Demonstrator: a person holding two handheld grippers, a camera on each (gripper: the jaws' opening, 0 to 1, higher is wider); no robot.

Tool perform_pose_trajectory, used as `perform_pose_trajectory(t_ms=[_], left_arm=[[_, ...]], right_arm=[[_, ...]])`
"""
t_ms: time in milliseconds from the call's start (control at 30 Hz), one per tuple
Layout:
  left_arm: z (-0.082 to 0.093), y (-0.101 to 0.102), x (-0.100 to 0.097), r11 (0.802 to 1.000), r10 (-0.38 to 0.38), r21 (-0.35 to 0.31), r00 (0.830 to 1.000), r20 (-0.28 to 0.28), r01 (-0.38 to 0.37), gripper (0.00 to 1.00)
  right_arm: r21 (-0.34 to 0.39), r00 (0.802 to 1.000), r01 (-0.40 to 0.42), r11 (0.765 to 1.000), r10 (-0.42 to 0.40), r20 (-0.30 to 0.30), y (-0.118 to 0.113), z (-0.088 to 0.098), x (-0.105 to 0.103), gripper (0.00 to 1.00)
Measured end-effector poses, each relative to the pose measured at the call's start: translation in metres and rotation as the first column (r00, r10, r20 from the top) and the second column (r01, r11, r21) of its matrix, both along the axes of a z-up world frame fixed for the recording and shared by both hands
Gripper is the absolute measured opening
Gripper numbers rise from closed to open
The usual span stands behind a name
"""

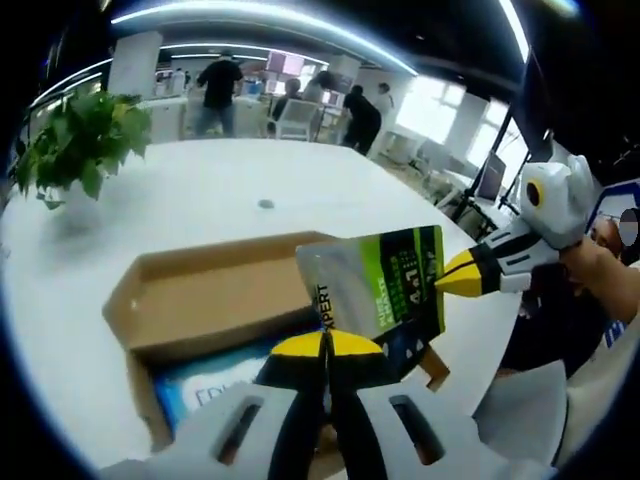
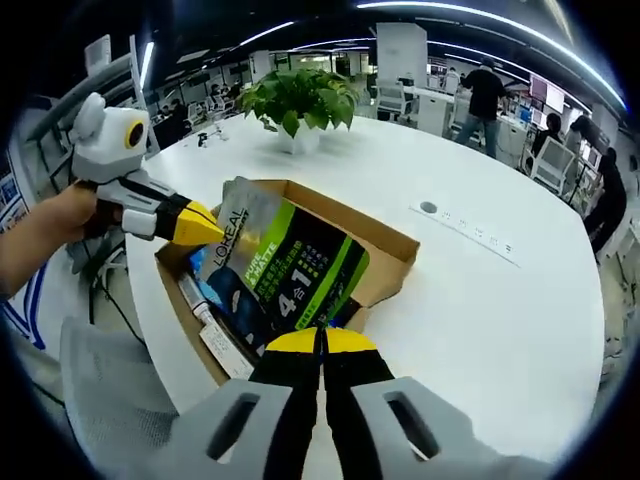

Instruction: Operate the shoe box by opening the lid, removing the specified soft item, and placing it in the target area until the item is outside and the box remains undamaged.

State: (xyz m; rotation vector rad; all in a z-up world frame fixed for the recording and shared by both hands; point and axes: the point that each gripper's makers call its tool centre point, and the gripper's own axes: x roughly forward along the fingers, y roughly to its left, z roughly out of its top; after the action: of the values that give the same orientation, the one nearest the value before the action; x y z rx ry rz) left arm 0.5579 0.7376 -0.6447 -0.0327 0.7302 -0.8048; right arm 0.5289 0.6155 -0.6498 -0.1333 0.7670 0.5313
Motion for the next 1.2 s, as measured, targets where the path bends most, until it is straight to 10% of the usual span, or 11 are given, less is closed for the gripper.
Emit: perform_pose_trajectory(t_ms=[1200], left_arm=[[-0.010,-0.098,-0.012,0.995,-0.096,-0.038,0.995,-0.036,0.094,0.00]], right_arm=[[-0.045,0.989,0.134,0.990,-0.137,-0.060,-0.099,-0.012,-0.010,0.00]])
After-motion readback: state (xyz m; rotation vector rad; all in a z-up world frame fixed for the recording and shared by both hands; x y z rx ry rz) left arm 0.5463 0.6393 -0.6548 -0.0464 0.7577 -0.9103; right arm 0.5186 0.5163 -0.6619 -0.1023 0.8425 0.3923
